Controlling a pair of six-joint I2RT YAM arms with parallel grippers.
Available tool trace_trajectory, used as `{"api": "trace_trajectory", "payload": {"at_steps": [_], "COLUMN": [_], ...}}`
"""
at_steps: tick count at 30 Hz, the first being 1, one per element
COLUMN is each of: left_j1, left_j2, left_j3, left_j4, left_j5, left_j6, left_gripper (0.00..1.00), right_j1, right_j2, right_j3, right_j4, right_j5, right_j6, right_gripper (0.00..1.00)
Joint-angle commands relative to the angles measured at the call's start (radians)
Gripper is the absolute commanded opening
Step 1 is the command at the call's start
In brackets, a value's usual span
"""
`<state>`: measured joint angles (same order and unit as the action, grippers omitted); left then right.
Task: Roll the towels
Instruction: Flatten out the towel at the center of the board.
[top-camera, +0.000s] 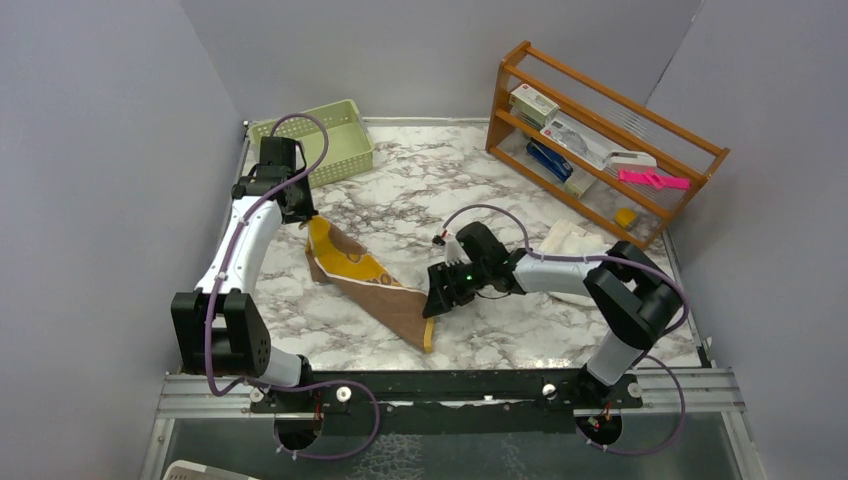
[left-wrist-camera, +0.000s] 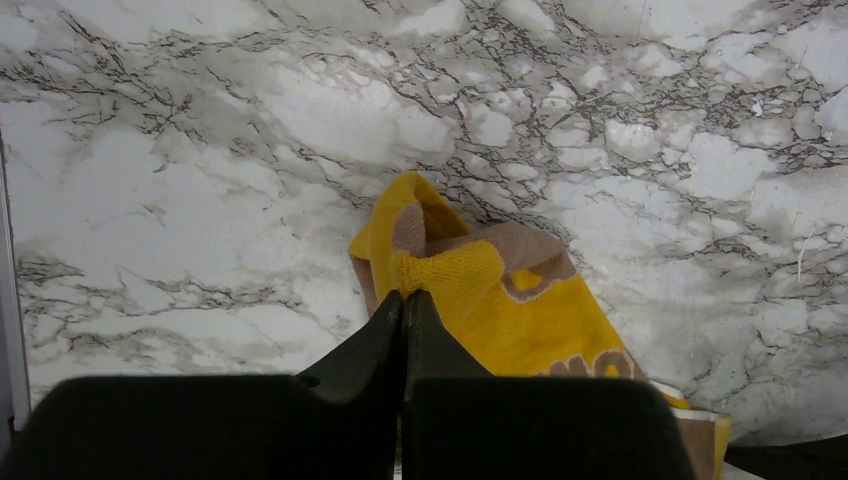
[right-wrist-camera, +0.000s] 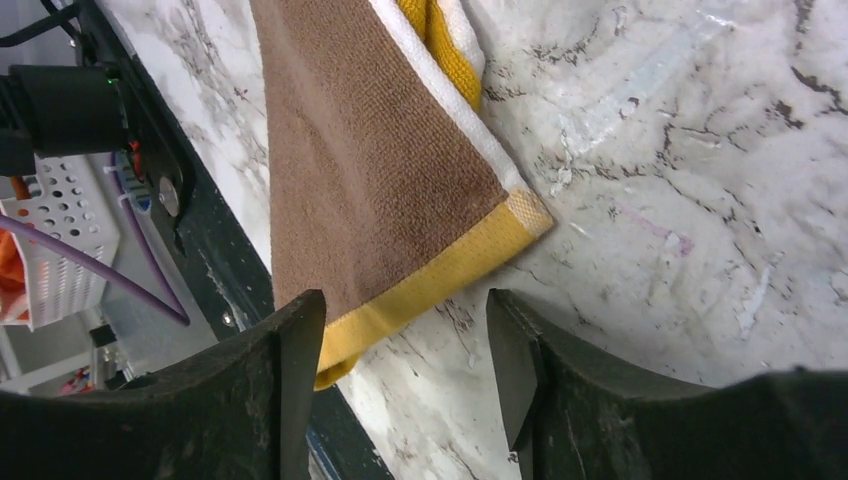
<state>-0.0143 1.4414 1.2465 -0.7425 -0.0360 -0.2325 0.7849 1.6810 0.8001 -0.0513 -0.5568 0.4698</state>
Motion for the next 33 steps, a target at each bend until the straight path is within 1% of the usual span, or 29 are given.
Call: {"api": "trace_trajectory", "payload": {"at_steps": [1, 2, 6, 8, 13, 16, 20, 21, 24, 28, 31, 33], "left_j1": [0.005, 0.005, 0.005, 0.005, 0.005, 0.004, 0.005, 0.005, 0.005, 0.006, 0.007, 0.008], "left_j2": [-0.036, -0.036, -0.037, -0.040, -0.046, -0.046, -0.052, -0.056, -0.061, -0.075, -0.119, -0.178], "left_j3": [-0.010, -0.010, -0.008, -0.008, -0.007, -0.004, 0.012, 0.020, 0.063, 0.156, 0.184, 0.156], "left_j4": [-0.002, -0.001, -0.001, -0.002, -0.002, -0.005, -0.012, -0.015, -0.024, -0.046, -0.060, -0.066], "left_j5": [-0.003, -0.002, 0.003, -0.001, -0.003, -0.004, -0.014, -0.018, -0.028, -0.031, -0.061, -0.089], "left_j6": [0.011, 0.012, 0.013, 0.013, 0.015, 0.016, 0.018, 0.017, 0.011, -0.013, -0.041, -0.075], "left_gripper": [0.00, 0.00, 0.00, 0.00, 0.00, 0.00, 0.00, 0.00, 0.00, 0.00, 0.00, 0.00], "right_j1": [0.004, 0.003, 0.003, 0.003, 0.003, 0.003, 0.002, 0.002, 0.001, -0.021, -0.058, -0.068], "right_j2": [0.052, 0.060, 0.083, 0.081, 0.070, 0.062, 0.041, 0.036, 0.020, -0.051, -0.134, -0.202], "right_j3": [0.025, 0.029, 0.045, 0.052, 0.089, 0.114, 0.170, 0.193, 0.304, 0.483, 0.558, 0.573], "right_j4": [0.032, 0.029, 0.037, 0.035, 0.002, -0.019, -0.068, -0.086, -0.198, -0.348, -0.394, -0.405], "right_j5": [-0.058, -0.057, -0.072, -0.058, -0.010, 0.016, 0.056, 0.065, 0.123, 0.283, 0.401, 0.494], "right_j6": [0.039, 0.042, 0.048, 0.049, 0.031, 0.015, -0.021, -0.034, -0.111, -0.228, -0.284, -0.316], "right_gripper": [0.60, 0.59, 0.50, 0.47, 0.36, 0.26, 0.04, 0.01, 0.01, 0.01, 0.01, 0.01]}}
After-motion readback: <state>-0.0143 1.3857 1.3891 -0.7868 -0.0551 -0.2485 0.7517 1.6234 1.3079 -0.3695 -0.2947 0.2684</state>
